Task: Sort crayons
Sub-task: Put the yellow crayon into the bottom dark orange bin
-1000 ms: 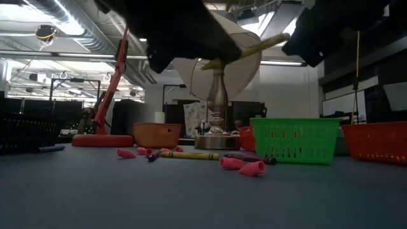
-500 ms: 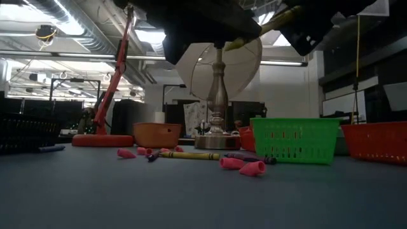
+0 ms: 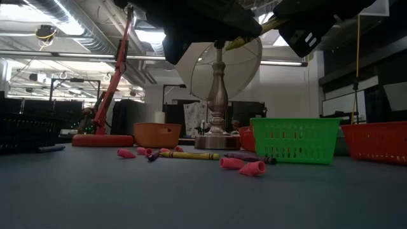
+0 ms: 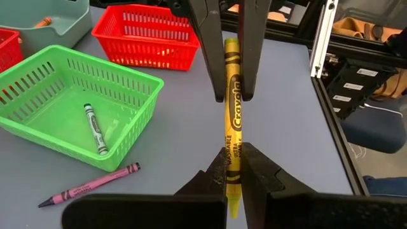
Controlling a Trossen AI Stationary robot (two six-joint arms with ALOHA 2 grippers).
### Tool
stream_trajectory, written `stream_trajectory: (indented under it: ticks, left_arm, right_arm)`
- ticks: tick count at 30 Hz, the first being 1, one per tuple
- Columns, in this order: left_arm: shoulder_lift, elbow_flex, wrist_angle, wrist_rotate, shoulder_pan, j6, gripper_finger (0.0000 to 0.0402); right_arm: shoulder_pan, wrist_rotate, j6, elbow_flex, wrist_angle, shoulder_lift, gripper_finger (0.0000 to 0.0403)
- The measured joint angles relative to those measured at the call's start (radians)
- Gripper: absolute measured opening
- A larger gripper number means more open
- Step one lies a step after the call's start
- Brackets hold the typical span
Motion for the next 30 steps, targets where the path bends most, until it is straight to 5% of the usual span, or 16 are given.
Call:
stream_trajectory:
  ticks: [12, 21, 30]
  left_arm:
    - [0.000, 0.000, 0.000, -0.005, 0.000, 0.000, 0.0009]
    - [0.000, 0.000, 0.003, -0.011, 0.001, -0.002, 0.0080]
    - [-0.001, 0.000, -0.031, -0.011, 0.001, -0.001, 0.0105]
  right_arm:
    - [0.000, 0.014, 0.000, 0.000, -0.002, 0.000, 0.0025]
    - [0.000, 0.030, 0.003, 0.000, -0.022, -0.027, 0.0027]
    - [0.000, 0.031, 0.006, 0.000, -0.269, -0.178, 0.0015]
